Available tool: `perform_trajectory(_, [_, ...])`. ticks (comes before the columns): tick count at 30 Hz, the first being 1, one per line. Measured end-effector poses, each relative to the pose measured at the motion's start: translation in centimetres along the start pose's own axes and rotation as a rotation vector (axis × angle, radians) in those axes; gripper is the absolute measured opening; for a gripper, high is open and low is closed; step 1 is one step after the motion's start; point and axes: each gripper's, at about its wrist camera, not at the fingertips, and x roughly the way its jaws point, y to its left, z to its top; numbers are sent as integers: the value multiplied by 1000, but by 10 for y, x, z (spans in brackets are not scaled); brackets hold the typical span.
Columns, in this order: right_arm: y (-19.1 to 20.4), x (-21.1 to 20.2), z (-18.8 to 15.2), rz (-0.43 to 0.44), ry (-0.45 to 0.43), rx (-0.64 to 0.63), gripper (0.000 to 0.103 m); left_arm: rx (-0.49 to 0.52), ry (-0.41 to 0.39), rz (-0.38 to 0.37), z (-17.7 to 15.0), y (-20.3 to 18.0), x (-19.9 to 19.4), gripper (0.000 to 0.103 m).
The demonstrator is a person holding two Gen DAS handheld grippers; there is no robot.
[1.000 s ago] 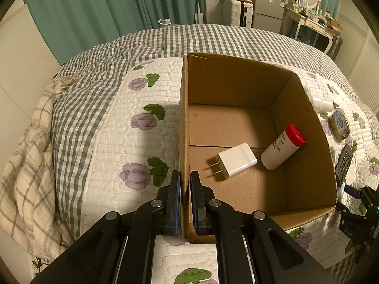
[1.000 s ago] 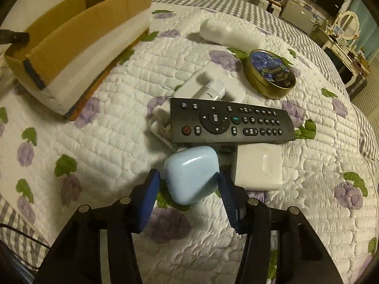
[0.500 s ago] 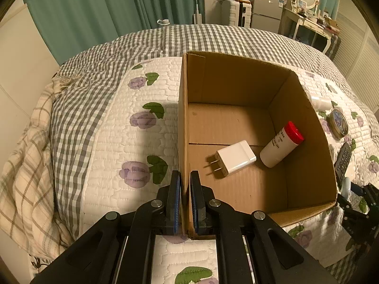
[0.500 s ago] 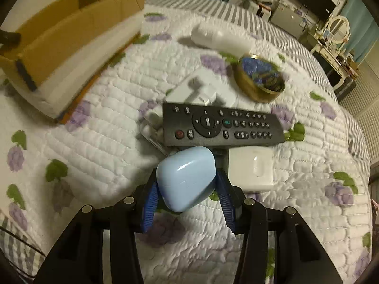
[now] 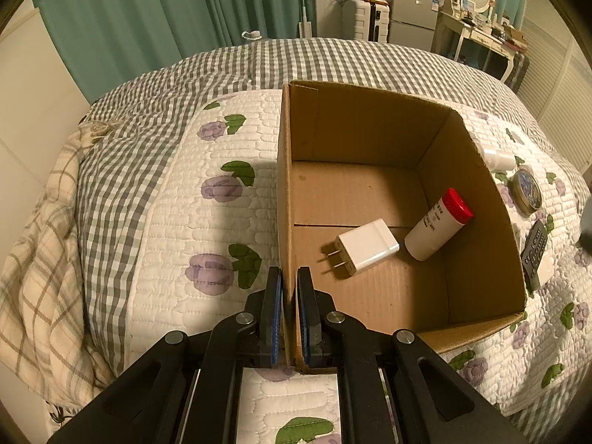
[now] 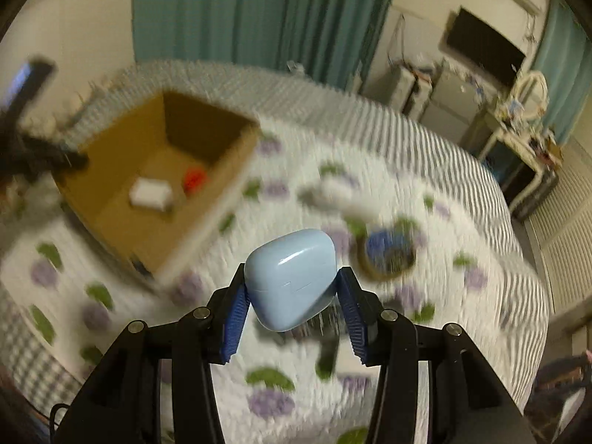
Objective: Organize rigid objects
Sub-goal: 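Carry the earbud case into the box and open the right tool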
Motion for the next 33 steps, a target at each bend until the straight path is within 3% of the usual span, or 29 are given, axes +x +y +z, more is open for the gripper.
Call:
perform_trajectory(6, [31, -11, 56, 57, -98, -77, 46, 3, -1, 2, 0, -1, 0, 8])
perform_trajectory(12, [74, 18, 86, 137, -97, -132, 46, 8, -4, -3, 0, 1, 1, 8])
perform_trajectory(24, [130, 103, 80, 201, 39, -174, 46, 15, -8, -8, 0, 1, 1, 8])
perform_trajectory(33, [140, 120, 68, 193, 62, -213, 47, 15, -9, -7, 0, 1, 1, 8])
